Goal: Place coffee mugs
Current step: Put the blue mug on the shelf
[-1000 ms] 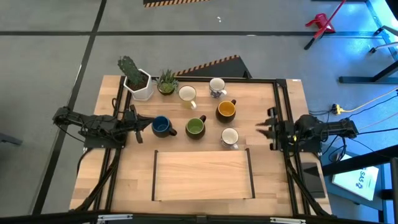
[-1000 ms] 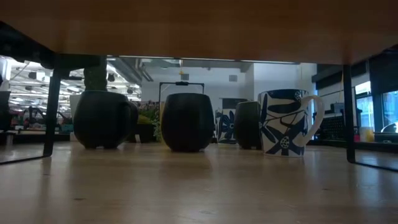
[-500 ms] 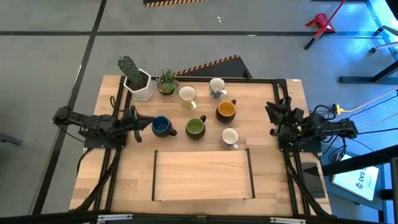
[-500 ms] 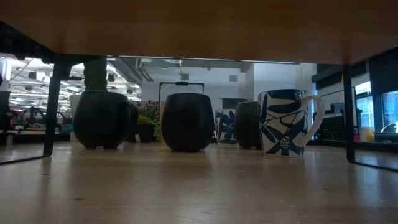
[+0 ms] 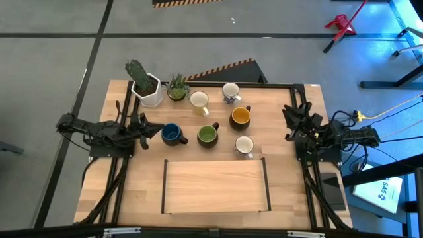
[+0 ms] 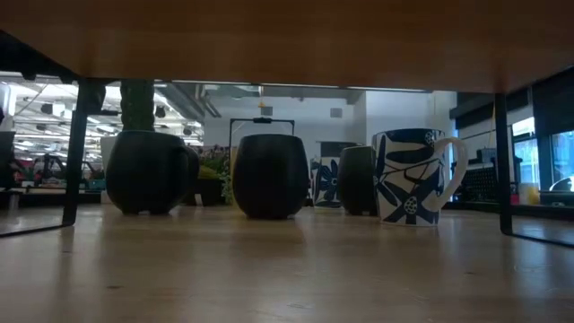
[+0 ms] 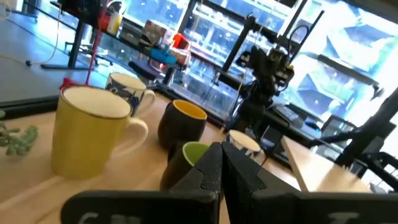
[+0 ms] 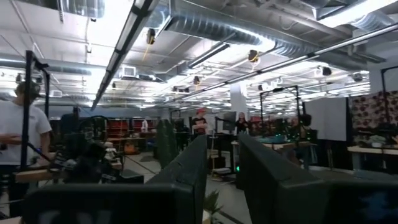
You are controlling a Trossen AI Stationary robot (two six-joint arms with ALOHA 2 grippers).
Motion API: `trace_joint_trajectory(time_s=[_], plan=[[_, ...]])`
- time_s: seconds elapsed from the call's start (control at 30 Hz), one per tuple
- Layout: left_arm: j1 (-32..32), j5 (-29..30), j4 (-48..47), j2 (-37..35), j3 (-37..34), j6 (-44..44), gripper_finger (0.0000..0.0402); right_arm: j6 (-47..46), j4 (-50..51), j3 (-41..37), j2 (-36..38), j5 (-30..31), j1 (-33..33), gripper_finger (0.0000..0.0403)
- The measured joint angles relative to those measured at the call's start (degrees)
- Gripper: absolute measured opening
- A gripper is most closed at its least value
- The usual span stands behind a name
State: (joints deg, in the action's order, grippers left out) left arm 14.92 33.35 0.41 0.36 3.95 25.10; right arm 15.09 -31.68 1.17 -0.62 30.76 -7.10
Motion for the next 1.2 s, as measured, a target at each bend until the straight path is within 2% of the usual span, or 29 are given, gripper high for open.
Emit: trace_joint_trajectory(time_s=[0.1,0.17,0.23,0.37,0.53,0.67,0.8,1.0,1.1,1.2], plan=[[0.01,4.24,2.70,0.00,0.00,-1.16,0.0000,-3.14,-0.29,0.00,0.00,0.17,-0.02,0.0079],[-0.01,6.35,8.50,0.00,0.00,1.66,0.0000,-4.30,-1.47,0.00,0.00,0.22,0.01,0.0079],[0.00,5.89,14.82,0.00,0.02,2.14,0.0000,-4.37,-2.36,0.02,0.02,-0.28,0.00,0.0079],[0.04,1.06,27.76,0.00,0.54,-3.03,0.0011,-4.15,-3.79,1.19,-0.64,-0.58,0.01,0.0089],[0.02,-1.21,29.55,0.89,6.48,-10.86,0.0041,1.40,-3.90,8.67,-6.56,-1.87,0.00,0.0142],[0.02,-5.19,29.72,4.99,13.68,-17.01,0.0067,7.83,-3.44,17.91,-15.03,-2.92,0.00,0.0198],[0.00,-8.33,28.22,11.91,21.26,-22.54,0.0092,12.62,2.27,28.91,-24.89,-4.59,0.01,0.0246],[0.00,-9.31,21.53,25.22,31.35,-27.07,0.0125,12.60,21.80,46.41,-40.26,-4.91,0.01,0.0287],[0.00,-9.08,8.85,30.21,37.57,-23.71,0.0138,12.02,33.33,55.46,-48.28,-4.87,0.01,0.0295],[0.00,-9.41,-13.34,33.51,45.77,-14.26,0.0145,10.87,45.18,63.95,-56.00,-4.90,0.01,0.0296]])
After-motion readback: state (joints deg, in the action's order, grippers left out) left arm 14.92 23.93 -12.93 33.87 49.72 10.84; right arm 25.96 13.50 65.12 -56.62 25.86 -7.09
